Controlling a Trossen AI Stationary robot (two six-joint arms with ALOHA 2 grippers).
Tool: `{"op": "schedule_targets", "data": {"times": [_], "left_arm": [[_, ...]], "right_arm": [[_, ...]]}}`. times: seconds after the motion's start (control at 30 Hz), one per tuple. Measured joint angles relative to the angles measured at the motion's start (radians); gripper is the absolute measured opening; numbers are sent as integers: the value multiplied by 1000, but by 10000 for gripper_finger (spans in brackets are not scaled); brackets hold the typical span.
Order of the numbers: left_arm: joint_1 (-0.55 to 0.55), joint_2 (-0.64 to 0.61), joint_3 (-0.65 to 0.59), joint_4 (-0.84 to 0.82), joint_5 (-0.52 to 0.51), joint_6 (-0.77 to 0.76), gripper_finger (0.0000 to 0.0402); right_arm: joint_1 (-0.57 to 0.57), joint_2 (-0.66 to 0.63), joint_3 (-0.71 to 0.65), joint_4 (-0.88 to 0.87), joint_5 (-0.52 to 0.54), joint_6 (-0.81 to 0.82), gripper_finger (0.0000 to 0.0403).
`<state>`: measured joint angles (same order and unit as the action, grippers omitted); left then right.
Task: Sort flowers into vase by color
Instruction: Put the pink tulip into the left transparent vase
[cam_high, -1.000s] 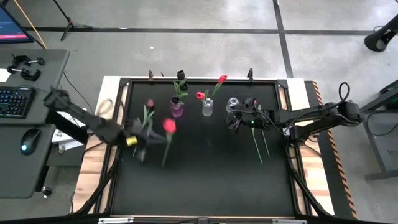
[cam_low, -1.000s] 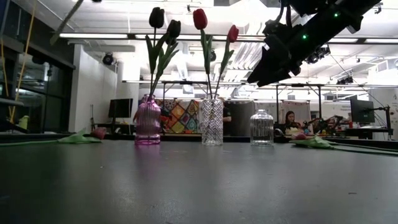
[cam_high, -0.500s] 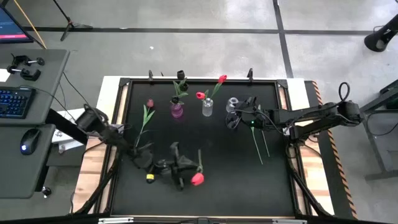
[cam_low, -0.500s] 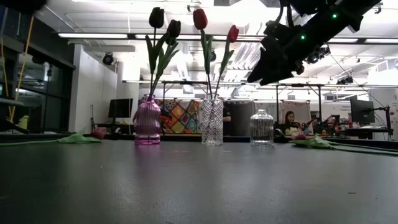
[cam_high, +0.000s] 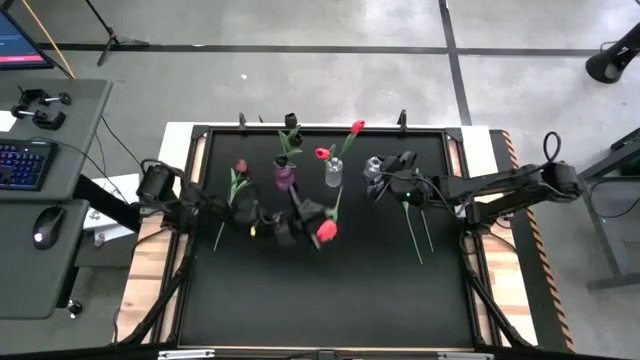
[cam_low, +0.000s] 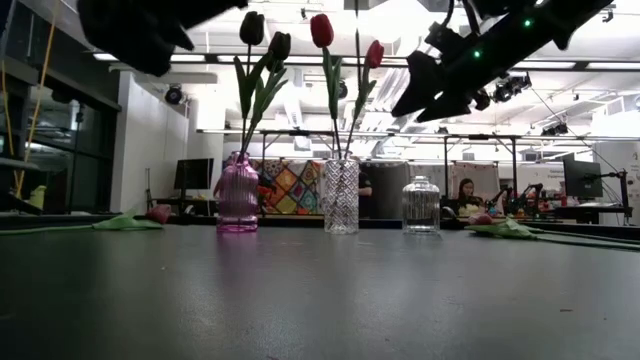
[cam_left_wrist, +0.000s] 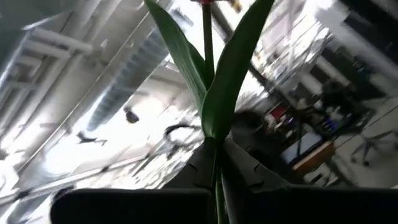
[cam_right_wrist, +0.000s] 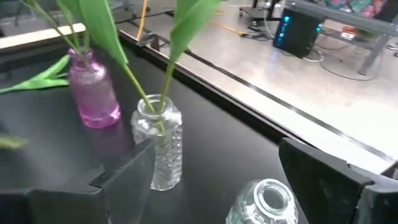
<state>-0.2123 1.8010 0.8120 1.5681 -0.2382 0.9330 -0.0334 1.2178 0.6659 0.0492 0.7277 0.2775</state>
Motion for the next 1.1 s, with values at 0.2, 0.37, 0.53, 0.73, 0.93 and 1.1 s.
{"op": "schedule_targets", "data": {"times": [0.2,0.37,0.53,0.73,0.93,1.1], "left_arm": [[93,1,0,-26,-7,-41,0],[144,0,0,-26,-7,-76,0],[200,0,0,-59,-7,-120,0],[247,0,0,-70,-10,-148,0],[286,0,0,-97,2,-230,0],[304,0,0,-105,4,-318,0]], "right_arm": [[58,64,0,-8,72,-6,330],[111,131,0,-8,202,16,330],[144,175,0,-7,284,36,330],[147,177,0,1,329,37,330],[148,177,0,5,330,36,330],[148,177,0,5,330,37,330]]}}
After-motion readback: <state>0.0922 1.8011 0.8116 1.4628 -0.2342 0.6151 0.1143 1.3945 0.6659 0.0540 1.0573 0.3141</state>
